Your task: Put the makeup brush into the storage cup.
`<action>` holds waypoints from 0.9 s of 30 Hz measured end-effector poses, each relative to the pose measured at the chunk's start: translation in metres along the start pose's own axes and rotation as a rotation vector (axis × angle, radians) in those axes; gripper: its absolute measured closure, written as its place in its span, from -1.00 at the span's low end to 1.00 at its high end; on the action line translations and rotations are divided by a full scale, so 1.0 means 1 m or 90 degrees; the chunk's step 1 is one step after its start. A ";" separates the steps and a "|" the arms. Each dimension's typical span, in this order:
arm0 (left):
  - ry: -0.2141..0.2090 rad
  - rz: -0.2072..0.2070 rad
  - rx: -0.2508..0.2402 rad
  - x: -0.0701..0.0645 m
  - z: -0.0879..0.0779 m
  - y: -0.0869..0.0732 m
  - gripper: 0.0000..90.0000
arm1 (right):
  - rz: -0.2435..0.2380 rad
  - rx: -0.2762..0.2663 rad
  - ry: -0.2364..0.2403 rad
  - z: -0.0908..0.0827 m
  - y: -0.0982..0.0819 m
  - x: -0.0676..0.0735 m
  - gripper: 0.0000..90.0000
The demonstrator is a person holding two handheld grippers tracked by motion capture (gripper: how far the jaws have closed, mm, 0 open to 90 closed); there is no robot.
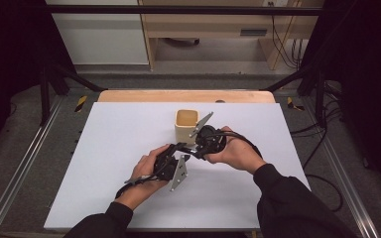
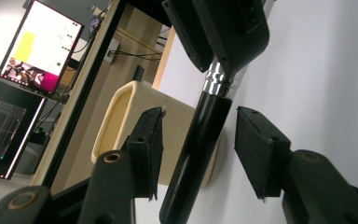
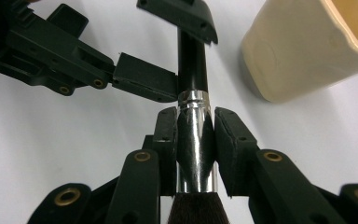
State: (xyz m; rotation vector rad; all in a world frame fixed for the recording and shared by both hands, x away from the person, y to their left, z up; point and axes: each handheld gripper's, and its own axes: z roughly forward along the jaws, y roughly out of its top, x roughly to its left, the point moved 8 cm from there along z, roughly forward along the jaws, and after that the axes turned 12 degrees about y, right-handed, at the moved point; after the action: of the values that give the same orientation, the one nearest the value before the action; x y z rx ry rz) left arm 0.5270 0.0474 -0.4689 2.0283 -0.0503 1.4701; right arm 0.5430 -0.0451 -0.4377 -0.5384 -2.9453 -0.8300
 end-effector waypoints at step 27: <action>-0.001 0.051 -0.008 -0.007 0.002 0.002 0.39 | 0.007 0.006 0.015 0.001 0.001 0.003 0.58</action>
State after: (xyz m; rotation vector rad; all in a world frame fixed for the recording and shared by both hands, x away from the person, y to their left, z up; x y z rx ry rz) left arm 0.5251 0.0427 -0.4741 2.0387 -0.1434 1.5125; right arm 0.5408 -0.0431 -0.4383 -0.5411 -2.9208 -0.8159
